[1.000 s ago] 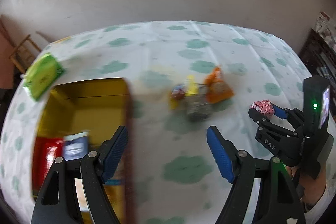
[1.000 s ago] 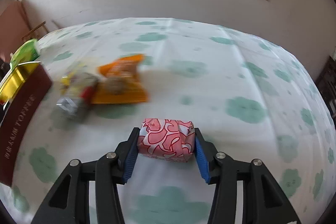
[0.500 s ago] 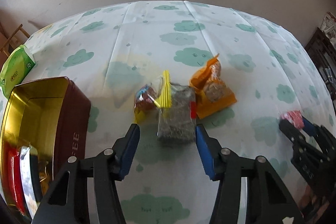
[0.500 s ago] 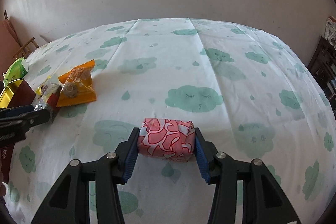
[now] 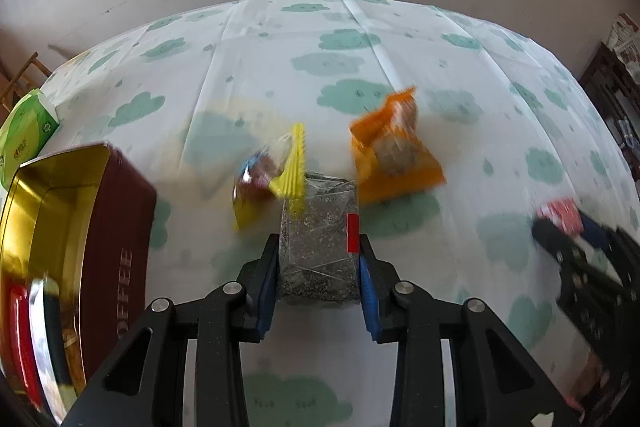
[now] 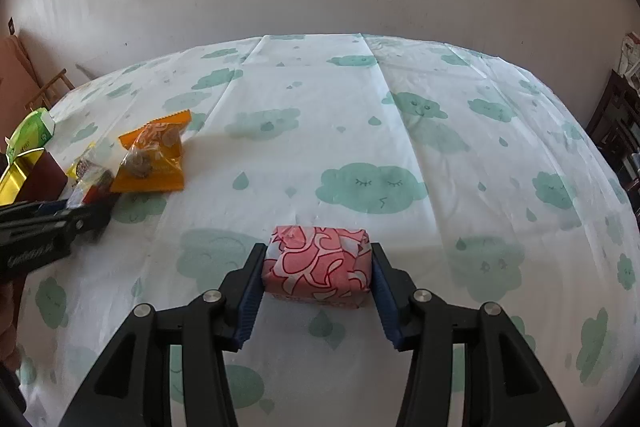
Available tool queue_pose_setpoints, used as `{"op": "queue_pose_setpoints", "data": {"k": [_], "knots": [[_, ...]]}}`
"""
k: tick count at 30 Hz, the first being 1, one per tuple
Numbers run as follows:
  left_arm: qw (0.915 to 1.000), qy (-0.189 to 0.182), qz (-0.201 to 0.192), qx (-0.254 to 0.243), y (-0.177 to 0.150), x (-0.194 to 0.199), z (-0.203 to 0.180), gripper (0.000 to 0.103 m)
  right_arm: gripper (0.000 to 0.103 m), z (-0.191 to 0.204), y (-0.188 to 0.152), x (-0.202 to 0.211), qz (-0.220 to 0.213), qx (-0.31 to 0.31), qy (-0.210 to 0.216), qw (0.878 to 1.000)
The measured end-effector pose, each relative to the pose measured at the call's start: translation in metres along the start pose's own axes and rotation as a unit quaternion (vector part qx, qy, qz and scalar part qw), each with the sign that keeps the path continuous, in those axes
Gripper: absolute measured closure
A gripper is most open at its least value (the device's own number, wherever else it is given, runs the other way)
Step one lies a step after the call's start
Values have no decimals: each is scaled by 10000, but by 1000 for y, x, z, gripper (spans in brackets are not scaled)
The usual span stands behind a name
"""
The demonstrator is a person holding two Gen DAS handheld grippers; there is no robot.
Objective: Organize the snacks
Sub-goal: 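Grasp the silver foil pack with the left tool while the right tool holds the pink candy, then carry the silver foil pack into the tin and open the left tool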
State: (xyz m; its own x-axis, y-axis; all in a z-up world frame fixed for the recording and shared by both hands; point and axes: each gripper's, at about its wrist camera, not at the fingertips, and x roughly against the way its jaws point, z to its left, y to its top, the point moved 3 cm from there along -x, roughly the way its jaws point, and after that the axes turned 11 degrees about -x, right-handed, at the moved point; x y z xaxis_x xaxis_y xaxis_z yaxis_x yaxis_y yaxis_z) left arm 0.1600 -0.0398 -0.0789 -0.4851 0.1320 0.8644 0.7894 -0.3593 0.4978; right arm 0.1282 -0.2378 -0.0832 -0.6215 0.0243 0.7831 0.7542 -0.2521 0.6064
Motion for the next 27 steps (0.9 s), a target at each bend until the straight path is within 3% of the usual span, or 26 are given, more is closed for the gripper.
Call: {"op": "queue_pose_setpoints", "data": {"k": [12,27], "knots": [[9998,-96,81,-142,-39,27,-13,71,52,4,-2,0,-5,83,-101,9999],[9998,-167,-108,-43,-50,67,-8,71,52,4,-2,0,-6,83,-103,9999]]}}
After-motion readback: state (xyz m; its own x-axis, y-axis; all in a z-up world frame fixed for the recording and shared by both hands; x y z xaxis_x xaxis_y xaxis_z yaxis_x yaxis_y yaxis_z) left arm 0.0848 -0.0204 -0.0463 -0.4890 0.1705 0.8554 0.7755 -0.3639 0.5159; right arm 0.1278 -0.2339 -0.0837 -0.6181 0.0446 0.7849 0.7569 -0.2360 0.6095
